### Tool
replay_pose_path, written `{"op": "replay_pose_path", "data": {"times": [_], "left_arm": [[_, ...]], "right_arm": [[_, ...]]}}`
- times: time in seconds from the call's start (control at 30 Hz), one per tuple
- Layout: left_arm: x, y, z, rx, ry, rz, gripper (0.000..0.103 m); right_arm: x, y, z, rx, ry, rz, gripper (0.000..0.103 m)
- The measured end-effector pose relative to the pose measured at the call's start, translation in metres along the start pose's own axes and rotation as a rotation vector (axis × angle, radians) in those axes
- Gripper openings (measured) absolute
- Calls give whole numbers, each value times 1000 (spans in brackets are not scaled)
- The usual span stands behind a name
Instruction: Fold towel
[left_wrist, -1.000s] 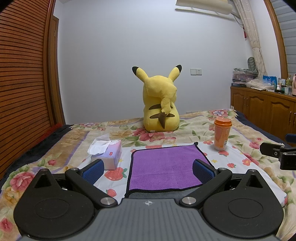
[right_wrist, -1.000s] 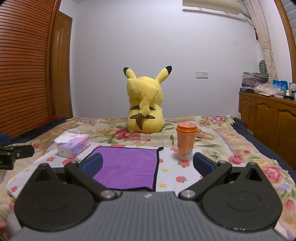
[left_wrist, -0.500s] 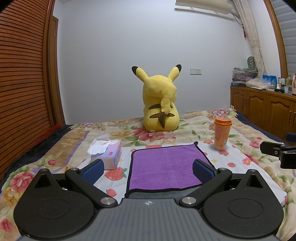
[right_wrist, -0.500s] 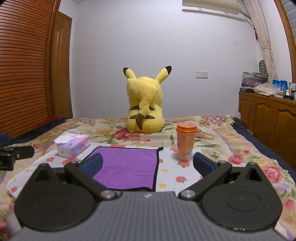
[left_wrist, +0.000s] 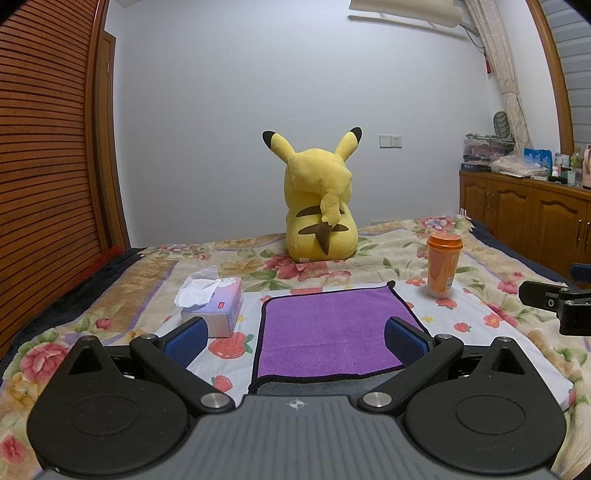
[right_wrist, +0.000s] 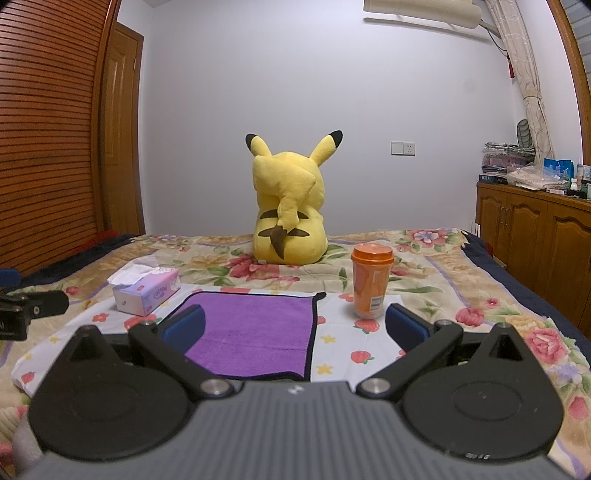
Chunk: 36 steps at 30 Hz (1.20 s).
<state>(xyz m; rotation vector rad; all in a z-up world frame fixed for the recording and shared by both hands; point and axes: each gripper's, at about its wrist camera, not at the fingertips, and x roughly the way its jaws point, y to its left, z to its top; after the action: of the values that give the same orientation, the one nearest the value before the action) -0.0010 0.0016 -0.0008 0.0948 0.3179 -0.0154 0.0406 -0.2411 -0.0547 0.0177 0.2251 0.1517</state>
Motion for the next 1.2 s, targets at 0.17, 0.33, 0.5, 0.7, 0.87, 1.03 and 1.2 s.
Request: {"op": "replay_pose_path", "data": {"times": [0.17,0.33,0.5,0.7,0.87,1.03,1.2], "left_arm": [[0,0,0,0,0,0,103],[0,0,0,1,0,0,103],[0,0,0,1,1,0,103],[0,0,0,1,0,0,103],[1,-1,2,1,2,0,103],[0,0,2,4,9,-2,103],[5,-1,-4,5,31,-9,103]], "right_arm": [[0,0,0,0,0,1,103],[0,0,0,1,1,0,103],[0,0,0,0,0,0,103],[0,0,0,1,0,0,103],[0,0,0,1,0,0,103],[0,0,0,0,1,1,103],[1,3,-2,-3,7,4,103]]}}
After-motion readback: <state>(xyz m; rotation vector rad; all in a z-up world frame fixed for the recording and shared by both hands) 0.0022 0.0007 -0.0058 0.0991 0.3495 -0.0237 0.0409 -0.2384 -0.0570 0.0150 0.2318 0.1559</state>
